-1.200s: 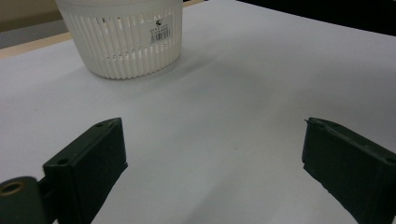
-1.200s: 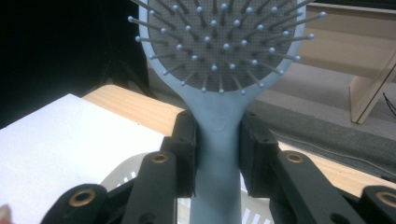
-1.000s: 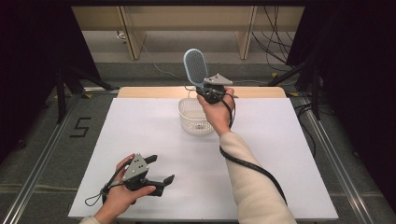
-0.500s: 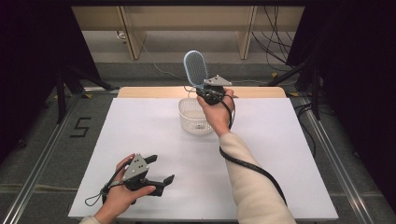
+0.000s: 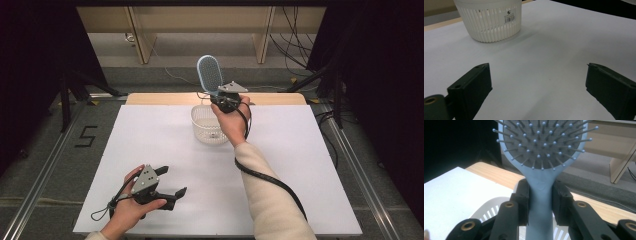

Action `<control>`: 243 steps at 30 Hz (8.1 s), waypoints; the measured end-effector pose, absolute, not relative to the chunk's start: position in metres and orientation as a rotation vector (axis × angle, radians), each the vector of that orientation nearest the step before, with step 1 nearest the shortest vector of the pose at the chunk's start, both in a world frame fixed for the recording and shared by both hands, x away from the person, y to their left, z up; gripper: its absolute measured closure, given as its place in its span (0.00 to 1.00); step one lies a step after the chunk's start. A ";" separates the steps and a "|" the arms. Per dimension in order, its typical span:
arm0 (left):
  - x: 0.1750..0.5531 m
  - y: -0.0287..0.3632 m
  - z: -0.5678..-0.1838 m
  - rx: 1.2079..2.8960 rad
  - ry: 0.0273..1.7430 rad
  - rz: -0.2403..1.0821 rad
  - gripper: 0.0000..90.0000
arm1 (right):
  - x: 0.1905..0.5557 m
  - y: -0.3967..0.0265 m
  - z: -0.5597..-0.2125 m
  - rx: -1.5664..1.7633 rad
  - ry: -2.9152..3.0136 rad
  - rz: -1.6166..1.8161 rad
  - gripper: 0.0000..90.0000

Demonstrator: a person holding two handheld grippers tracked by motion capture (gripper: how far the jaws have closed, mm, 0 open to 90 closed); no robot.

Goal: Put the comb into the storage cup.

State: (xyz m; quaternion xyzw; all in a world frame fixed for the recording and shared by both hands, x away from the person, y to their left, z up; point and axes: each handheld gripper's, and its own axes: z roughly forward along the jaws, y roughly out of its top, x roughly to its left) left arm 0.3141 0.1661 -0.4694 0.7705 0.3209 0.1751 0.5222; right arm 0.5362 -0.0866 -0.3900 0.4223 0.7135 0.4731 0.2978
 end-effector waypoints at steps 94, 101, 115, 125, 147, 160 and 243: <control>0.314 0.166 -0.469 1.849 0.766 0.420 0.07 | 0.536 -0.090 -0.412 1.142 1.933 1.197 0.78; 0.314 0.165 -0.469 1.850 0.766 0.422 0.07 | 0.533 -0.092 -0.410 1.129 1.940 1.193 0.78; 0.314 0.165 -0.470 1.851 0.768 0.420 0.07 | 0.530 -0.093 -0.419 1.102 1.994 1.155 0.78; 0.314 0.165 -0.470 1.851 0.766 0.422 0.07 | 0.526 -0.091 -0.421 1.073 2.034 1.130 0.78; 0.314 0.164 -0.470 1.854 0.765 0.423 0.07 | 0.510 -0.097 -0.415 1.063 2.227 1.096 0.47; 0.314 0.164 -0.471 1.859 0.775 0.422 0.07 | 0.498 -0.123 -0.410 1.094 2.248 1.164 0.23; 0.315 0.169 -0.471 1.857 0.803 0.448 0.07 | 0.402 -0.266 -0.427 1.127 2.219 1.166 0.17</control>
